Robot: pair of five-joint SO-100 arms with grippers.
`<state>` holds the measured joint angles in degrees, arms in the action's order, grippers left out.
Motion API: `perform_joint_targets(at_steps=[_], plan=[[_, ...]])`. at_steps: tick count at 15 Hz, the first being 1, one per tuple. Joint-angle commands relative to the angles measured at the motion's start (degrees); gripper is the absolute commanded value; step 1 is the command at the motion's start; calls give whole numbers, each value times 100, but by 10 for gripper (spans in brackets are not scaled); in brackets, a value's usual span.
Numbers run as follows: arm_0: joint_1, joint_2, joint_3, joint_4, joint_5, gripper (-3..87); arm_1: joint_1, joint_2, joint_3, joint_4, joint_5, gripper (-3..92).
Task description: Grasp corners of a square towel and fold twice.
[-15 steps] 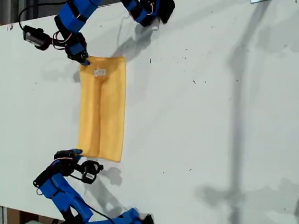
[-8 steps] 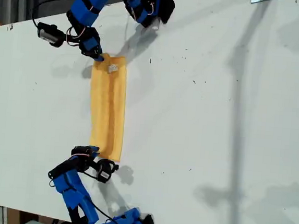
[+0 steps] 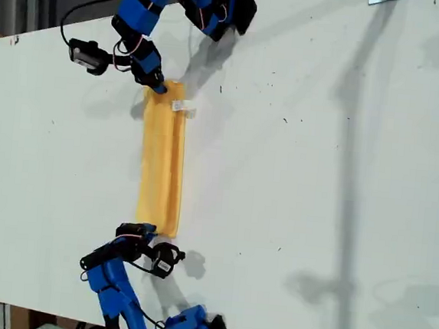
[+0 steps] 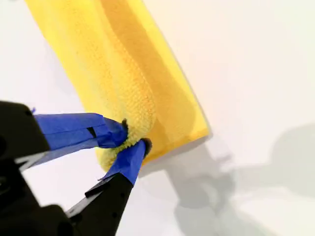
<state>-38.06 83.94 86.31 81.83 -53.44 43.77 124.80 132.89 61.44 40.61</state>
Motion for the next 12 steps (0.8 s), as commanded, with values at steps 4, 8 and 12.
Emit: perform_joint_targets(at_steps=[4,8,12], plan=[[-167,325,694,-545,-18,1,158,62,132,-211,-9,-1],[-299,176,686,-554,123,26,0,-53,193,-343,105,87],[-176,193,650,-422,202,234,-123,9,229,-316,114,221]])
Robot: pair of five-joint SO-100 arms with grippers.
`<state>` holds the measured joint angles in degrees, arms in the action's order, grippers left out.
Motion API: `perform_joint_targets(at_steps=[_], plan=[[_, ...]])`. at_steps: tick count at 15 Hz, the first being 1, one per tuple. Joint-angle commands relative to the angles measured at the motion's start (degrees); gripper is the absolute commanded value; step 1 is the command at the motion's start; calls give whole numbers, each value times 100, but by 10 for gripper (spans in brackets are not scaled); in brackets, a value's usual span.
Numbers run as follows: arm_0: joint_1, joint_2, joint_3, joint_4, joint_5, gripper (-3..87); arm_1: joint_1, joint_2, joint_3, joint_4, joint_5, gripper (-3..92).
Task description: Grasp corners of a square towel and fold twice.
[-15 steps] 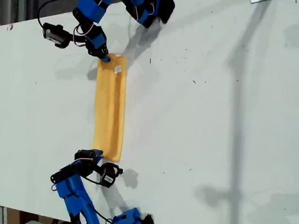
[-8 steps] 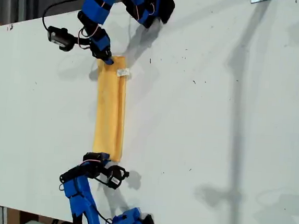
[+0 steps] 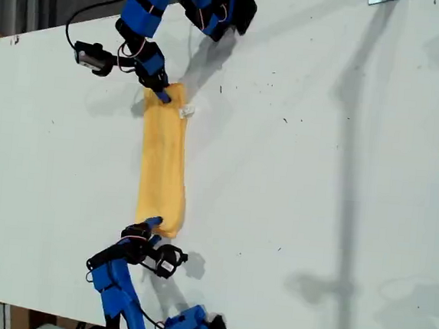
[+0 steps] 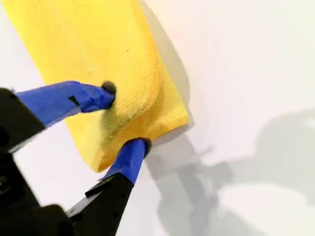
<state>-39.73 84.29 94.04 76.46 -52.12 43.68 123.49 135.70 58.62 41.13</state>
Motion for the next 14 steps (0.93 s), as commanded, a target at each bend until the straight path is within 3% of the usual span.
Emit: perform_joint_targets(at_steps=[1,5,8,12,14], plan=[[18,158,-132,132,97,258,-149,149,-53,-18,79,222],[0,-211,-589,439,114,268,-88,167,-53,18,79,217],[-158,334,-492,501,105,272,483,79,-167,176,-149,269],[-413,2751,1837,-439,-369,270,1107,-2180,-1529,475,-606,278],[-255,4140,2742,-360,-765,276,1099,-3621,-2593,835,-712,283]])
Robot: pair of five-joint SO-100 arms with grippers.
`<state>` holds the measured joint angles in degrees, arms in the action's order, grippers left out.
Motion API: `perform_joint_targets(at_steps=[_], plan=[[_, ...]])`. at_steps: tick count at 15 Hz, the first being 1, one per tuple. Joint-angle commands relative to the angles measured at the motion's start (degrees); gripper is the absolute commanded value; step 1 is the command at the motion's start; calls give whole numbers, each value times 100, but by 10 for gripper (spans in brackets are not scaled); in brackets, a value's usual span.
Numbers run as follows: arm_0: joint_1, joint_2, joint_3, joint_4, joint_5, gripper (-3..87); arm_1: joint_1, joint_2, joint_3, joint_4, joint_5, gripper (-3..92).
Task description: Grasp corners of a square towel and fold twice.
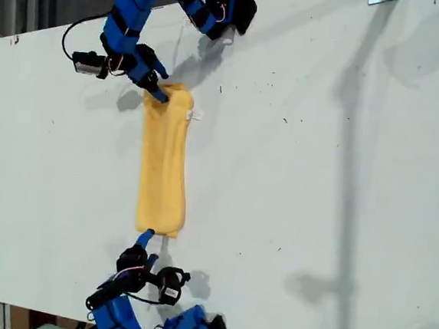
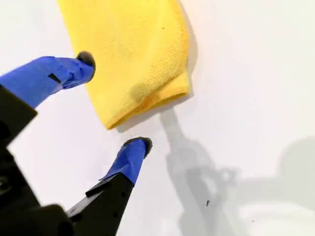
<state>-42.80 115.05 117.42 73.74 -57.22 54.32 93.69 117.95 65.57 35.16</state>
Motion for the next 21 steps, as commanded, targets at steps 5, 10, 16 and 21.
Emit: perform_joint_targets(at_steps=[5,10,16,21], plan=[[308,4922,2760,-70,-879,254,694,-2092,-1266,290,-352,160],[413,6882,4377,-176,-1160,245,905,-1450,-580,18,-176,0],[299,8367,5625,44,-1266,242,642,1318,62,510,360,0],[-404,8367,5854,44,-1125,241,-1107,1503,-1767,668,738,0]])
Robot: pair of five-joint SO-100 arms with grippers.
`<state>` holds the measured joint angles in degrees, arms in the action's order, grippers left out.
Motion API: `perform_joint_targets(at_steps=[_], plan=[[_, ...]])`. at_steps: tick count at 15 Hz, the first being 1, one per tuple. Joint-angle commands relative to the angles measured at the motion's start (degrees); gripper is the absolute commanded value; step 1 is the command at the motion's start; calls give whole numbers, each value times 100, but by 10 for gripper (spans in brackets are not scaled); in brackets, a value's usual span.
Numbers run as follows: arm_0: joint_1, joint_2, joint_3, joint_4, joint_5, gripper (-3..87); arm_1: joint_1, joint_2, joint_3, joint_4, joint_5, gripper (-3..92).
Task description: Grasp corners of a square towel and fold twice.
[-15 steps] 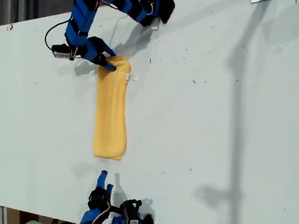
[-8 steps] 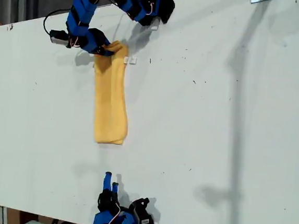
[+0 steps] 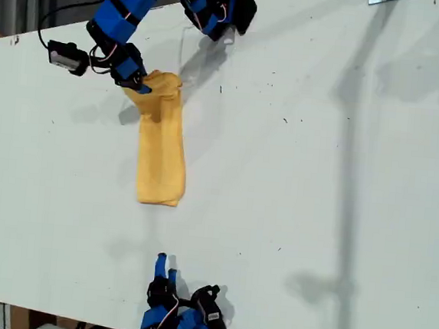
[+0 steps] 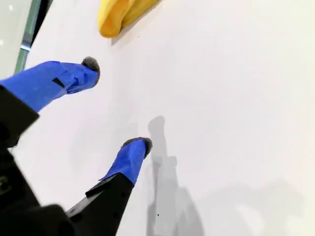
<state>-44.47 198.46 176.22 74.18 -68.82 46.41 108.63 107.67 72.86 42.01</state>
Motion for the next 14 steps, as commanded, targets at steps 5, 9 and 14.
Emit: perform_joint_targets(at_steps=[5,9,14], plan=[[-220,26,9,62,-114,240,-1222,-2241,-3208,-993,-237,0],[-211,26,9,88,-114,239,-1846,-4192,-5054,-1415,-439,0],[-211,26,9,88,-114,239,-2153,-4720,-5273,-2373,-765,0]])
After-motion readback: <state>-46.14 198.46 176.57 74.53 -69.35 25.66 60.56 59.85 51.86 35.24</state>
